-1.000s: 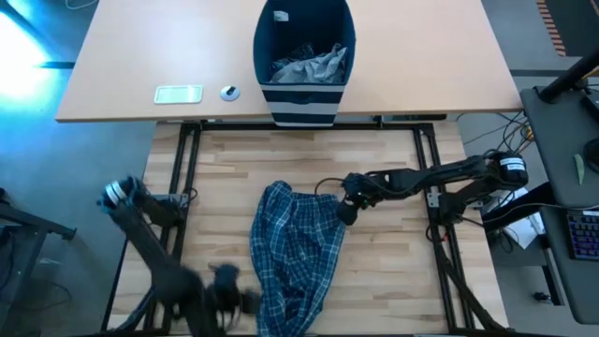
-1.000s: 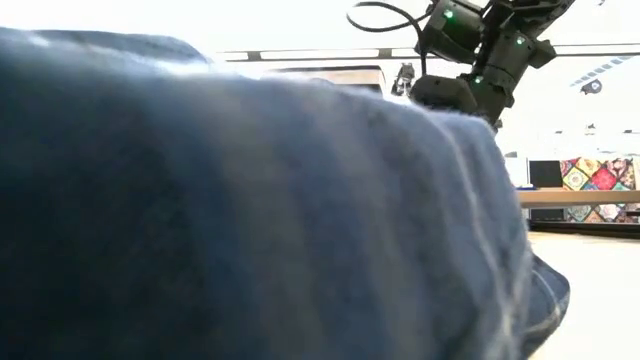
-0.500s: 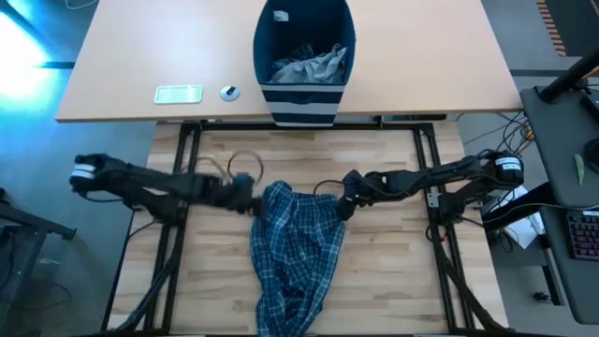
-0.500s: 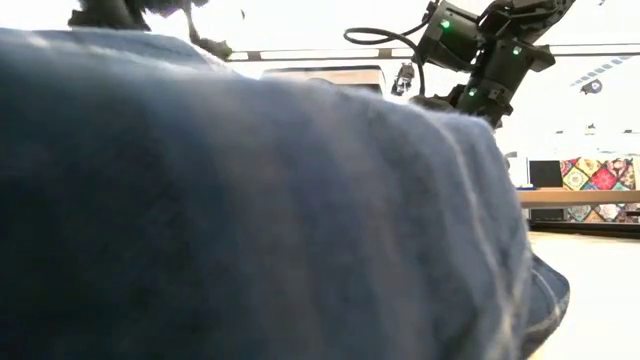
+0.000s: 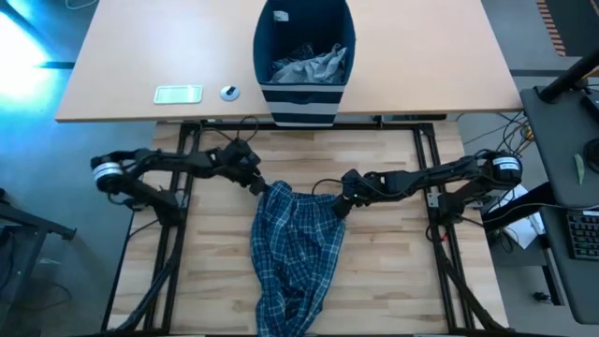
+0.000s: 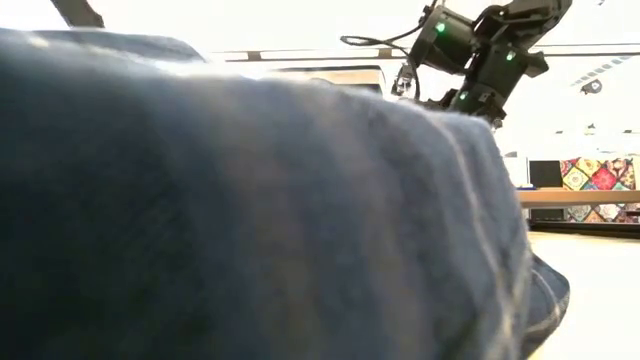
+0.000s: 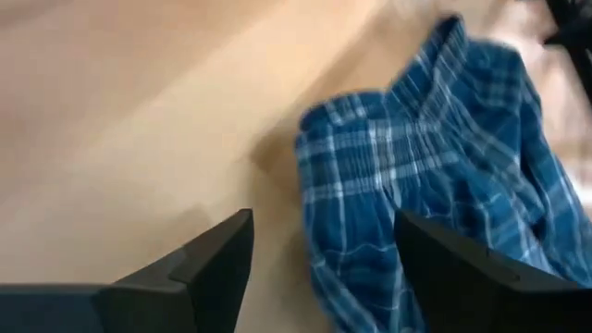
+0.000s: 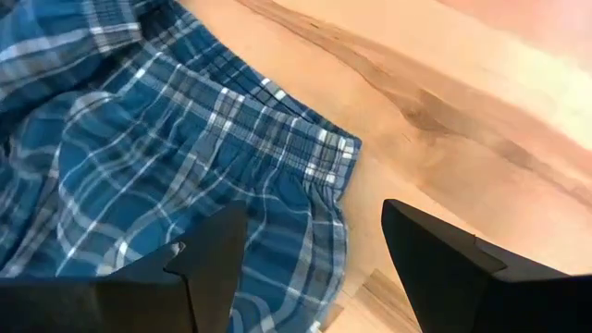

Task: Fold Laundry from Bin
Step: Fold the blue patterned pants

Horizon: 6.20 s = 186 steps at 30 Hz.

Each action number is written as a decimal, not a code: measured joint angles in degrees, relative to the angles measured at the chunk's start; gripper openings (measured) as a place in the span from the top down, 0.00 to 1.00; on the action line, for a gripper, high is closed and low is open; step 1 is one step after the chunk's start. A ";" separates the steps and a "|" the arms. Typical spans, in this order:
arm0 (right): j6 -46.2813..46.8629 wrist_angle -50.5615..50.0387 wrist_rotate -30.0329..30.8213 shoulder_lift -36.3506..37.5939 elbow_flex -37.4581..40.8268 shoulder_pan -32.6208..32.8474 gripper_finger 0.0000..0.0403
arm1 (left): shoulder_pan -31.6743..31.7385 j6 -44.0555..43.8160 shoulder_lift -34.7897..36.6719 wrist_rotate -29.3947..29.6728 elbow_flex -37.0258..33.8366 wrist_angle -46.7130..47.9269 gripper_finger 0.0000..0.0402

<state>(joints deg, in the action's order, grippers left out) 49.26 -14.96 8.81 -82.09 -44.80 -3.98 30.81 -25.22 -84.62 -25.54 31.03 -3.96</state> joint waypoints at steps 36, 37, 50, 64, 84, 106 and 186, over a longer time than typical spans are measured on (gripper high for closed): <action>-6.23 -8.81 1.67 12.44 -0.01 -6.80 0.97 | -0.55 -5.08 31.63 18.06 -0.15 37.09 1.00; -6.24 -9.97 1.65 11.98 0.08 -7.35 0.97 | -0.55 -5.75 31.51 18.47 -0.91 36.62 0.99; -6.35 -7.57 -1.79 3.22 -1.88 -8.93 0.60 | -0.49 -5.83 26.43 18.74 1.99 39.28 0.73; -0.52 4.28 -8.91 -5.51 -0.83 -11.42 0.48 | 6.14 2.54 13.67 12.98 5.53 39.79 0.44; -0.85 4.81 -8.96 -10.79 -2.58 -11.29 0.92 | 9.26 2.31 6.39 19.25 4.98 40.98 0.47; -11.63 -30.30 6.21 -2.44 -8.86 -15.76 0.97 | 11.31 1.10 7.81 11.27 2.22 28.30 0.34; -36.84 -47.81 4.52 4.90 -20.81 -18.72 0.66 | -30.15 2.02 17.57 25.42 8.68 26.69 0.83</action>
<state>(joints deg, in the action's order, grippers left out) 12.42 -62.77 13.33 -77.19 -65.61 -22.70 0.66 -23.20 -67.06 -0.12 39.70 22.74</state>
